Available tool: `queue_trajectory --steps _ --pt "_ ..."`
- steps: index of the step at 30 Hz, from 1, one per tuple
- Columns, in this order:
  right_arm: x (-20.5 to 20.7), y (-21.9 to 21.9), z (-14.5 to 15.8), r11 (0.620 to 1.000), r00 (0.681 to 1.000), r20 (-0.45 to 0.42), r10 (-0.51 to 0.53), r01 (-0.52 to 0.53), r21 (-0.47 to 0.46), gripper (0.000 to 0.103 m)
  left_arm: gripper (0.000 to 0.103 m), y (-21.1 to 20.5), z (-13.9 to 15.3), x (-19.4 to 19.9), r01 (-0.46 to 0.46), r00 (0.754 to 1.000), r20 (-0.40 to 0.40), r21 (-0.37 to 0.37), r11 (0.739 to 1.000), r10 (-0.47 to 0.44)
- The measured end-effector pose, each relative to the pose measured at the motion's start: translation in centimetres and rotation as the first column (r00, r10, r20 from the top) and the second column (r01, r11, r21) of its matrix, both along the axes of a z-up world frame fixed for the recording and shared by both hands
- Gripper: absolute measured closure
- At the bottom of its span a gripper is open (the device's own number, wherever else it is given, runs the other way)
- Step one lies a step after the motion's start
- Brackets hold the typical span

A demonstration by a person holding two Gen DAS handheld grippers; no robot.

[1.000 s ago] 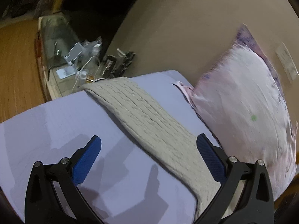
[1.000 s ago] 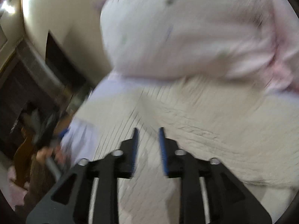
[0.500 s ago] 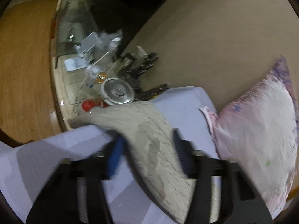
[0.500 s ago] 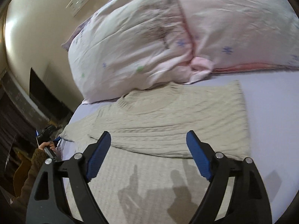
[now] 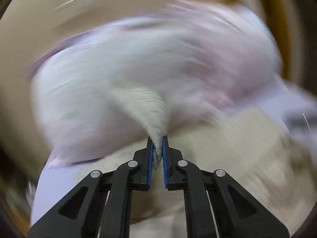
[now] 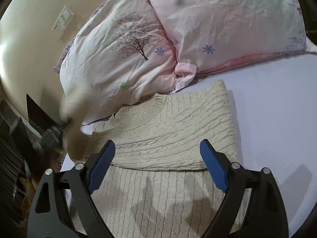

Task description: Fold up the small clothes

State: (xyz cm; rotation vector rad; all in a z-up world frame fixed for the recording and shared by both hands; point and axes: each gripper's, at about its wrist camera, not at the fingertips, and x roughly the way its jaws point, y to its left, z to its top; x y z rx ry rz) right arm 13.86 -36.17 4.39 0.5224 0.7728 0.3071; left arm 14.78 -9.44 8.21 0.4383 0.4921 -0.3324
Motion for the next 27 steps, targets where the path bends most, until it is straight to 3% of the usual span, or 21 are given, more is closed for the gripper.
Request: queue_trajectory --steps 1,3,5,7,11,14,15,16,17,20,23,24,25,26,27 --pt "0.1 -0.2 -0.2 1.0 1.0 -0.011 -0.007 0.007 0.006 0.016 0.094 -3.6 -2.3 -1.4 0.085 0.996 -0.034 0.092 0.992 -0.083" --pt "0.5 -1.1 -0.8 0.999 0.999 -0.044 -0.015 0.017 0.044 0.016 0.093 -6.1 -4.6 -3.2 0.165 0.986 -0.07 0.172 0.971 -0.155" --pt "0.8 -1.9 -1.2 0.997 0.998 -0.066 -0.016 0.021 0.076 0.018 0.087 -5.7 -4.9 -4.3 0.177 0.983 -0.084 0.17 0.969 -0.164" --pt "1.2 -2.7 -1.6 0.995 0.995 -0.094 -0.033 0.041 0.086 0.03 0.062 -2.9 -3.9 -4.9 0.131 0.987 -0.101 0.1 0.986 -0.121" --pt "2.7 -3.4 -2.7 0.989 0.988 -0.152 -0.037 0.058 0.135 0.043 0.057 3.9 -2.3 -5.7 0.001 0.982 -0.189 -0.051 0.999 -0.01" --pt "3.6 -3.3 -3.8 0.985 0.976 -0.212 -0.049 0.083 0.153 0.048 0.055 10.0 -2.8 -7.3 -0.109 0.954 -0.294 -0.157 0.982 0.059" --pt "3.8 -3.0 -4.1 0.984 0.975 -0.218 -0.047 0.083 0.159 0.057 0.054 11.7 -3.2 -8.1 -0.144 0.942 -0.327 -0.186 0.972 0.077" --pt "4.2 -2.7 -4.3 0.986 0.975 -0.216 -0.048 0.08 0.146 0.078 0.054 12.6 -3.5 -8.2 -0.159 0.935 -0.346 -0.202 0.966 0.082" --pt "4.5 -2.4 -4.3 0.99 0.977 -0.207 -0.047 0.073 0.121 0.091 0.054 13.5 -4.0 -8.8 -0.178 0.924 -0.374 -0.226 0.958 0.083" --pt "5.2 -1.9 -3.3 0.992 0.987 -0.15 -0.059 0.075 0.103 0.094 0.051 14.7 -5.0 -10.0 -0.206 0.904 -0.419 -0.251 0.946 0.085" --pt "3.6 -1.6 0.3 0.99 0.994 -0.035 -0.108 0.111 0.09 0.094 0.051 14.9 -6.2 -10.2 -0.22 0.889 -0.448 -0.226 0.949 0.099" --pt "2.7 -0.9 2.0 0.988 0.988 0.001 -0.155 0.155 0.021 0.089 0.05 14.8 -6.6 -10.2 -0.219 0.884 -0.457 -0.222 0.95 0.098" --pt "2.6 -0.4 2.6 0.984 0.984 0.015 -0.179 0.179 -0.024 0.072 0.047 14.8 -6.7 -10.1 -0.218 0.884 -0.458 -0.22 0.951 0.097" --pt "2.5 0.3 3.1 0.976 0.979 0.029 -0.201 0.203 -0.084 0.049 0.046 14.7 -6.8 -10.1 -0.215 0.887 -0.453 -0.223 0.951 0.094" --pt "3.0 1.2 3.2 0.967 0.98 0.019 -0.196 0.197 -0.161 0.009 0.044 14.7 -6.8 -10.1 -0.211 0.888 -0.452 -0.229 0.95 0.088"
